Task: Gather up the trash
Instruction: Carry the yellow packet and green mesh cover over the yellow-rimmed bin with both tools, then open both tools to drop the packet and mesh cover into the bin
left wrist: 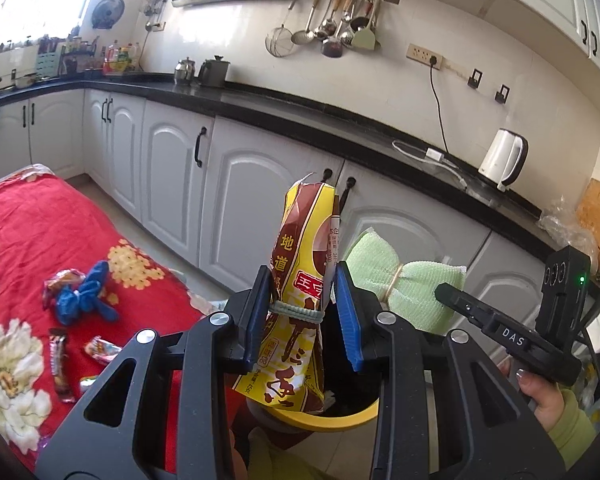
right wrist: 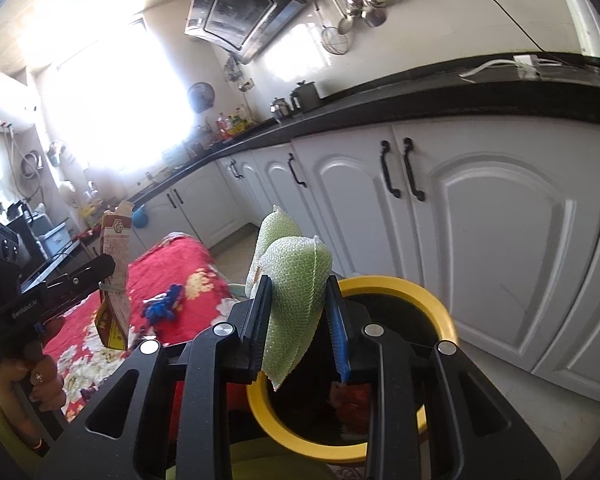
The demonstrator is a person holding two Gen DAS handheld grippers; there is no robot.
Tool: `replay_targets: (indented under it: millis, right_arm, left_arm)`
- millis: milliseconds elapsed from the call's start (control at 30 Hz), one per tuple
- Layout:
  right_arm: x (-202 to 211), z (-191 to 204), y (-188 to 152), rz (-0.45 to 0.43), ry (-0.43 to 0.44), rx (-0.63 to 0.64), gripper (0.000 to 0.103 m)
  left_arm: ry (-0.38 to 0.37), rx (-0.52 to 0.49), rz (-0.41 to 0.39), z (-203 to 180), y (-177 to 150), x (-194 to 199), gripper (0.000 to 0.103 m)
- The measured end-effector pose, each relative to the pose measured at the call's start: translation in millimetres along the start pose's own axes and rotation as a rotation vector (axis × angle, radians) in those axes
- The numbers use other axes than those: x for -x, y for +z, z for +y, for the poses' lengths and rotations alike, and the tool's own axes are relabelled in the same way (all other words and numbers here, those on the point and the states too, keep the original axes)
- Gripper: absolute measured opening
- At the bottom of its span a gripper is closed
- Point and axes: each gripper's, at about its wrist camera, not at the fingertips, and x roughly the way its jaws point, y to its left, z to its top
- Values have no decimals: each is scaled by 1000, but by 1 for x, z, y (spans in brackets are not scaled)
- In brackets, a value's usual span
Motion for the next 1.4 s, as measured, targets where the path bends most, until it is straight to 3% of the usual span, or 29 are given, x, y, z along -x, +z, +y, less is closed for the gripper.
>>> replay_targets:
  millis: [567,1400]
  right_arm:
    - [-13,-27,-17,56,-71,-14,26]
    - [-31,-48,-38,155,-107,-72,26]
  left_arm:
    - [-23,5,82,-13,-25,-43,25]
    - [-47,13,199,-24,-43,-107,26]
